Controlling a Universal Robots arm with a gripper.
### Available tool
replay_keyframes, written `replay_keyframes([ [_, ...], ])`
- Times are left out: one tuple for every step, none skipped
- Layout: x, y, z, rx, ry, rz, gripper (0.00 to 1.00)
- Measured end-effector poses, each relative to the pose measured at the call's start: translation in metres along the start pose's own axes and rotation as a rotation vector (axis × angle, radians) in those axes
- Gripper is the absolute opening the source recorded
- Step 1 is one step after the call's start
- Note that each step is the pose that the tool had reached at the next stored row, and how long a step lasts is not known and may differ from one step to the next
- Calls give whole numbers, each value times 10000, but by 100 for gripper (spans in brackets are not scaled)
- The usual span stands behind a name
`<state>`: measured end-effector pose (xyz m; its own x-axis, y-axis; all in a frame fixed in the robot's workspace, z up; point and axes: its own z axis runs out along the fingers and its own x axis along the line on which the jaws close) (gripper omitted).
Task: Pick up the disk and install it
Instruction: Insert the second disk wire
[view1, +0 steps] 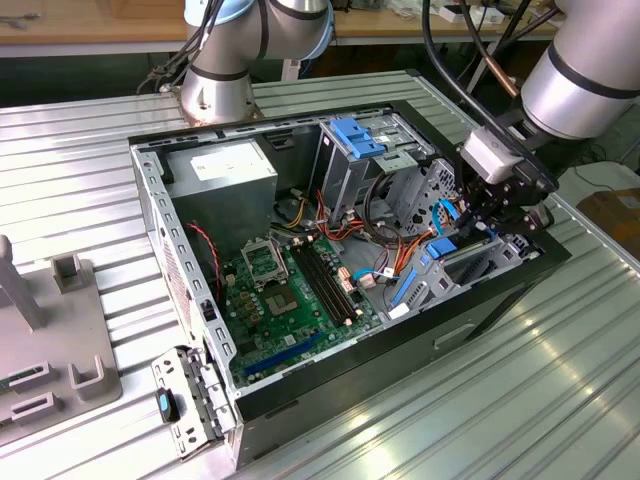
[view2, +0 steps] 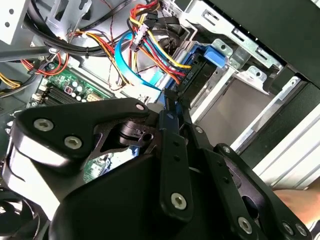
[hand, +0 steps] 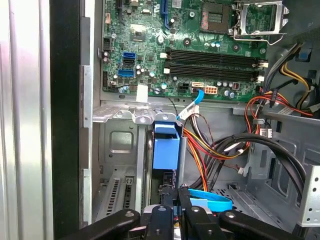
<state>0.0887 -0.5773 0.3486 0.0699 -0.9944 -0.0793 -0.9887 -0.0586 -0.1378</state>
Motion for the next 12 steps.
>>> replay_keyframes([
  [6,2,3,-1,-4,-17,16],
  [9,2,4,-3,-4,-32,16],
  [10,3,5,-4,-5,-44,16],
  [13,3,6,-6,-10,-75,16],
  [13,3,7,-7,-12,-86,16],
  [14,-4,8,-9,-15,-106,16],
  [15,-14,10,-13,-22,-156,16],
  [15,-16,10,-16,-27,-196,16],
  [15,-17,10,-14,-29,-210,16],
  [15,-17,11,-4,-30,-225,16],
  [17,-16,15,65,-30,-278,16],
  [23,-15,20,107,-33,-301,16],
])
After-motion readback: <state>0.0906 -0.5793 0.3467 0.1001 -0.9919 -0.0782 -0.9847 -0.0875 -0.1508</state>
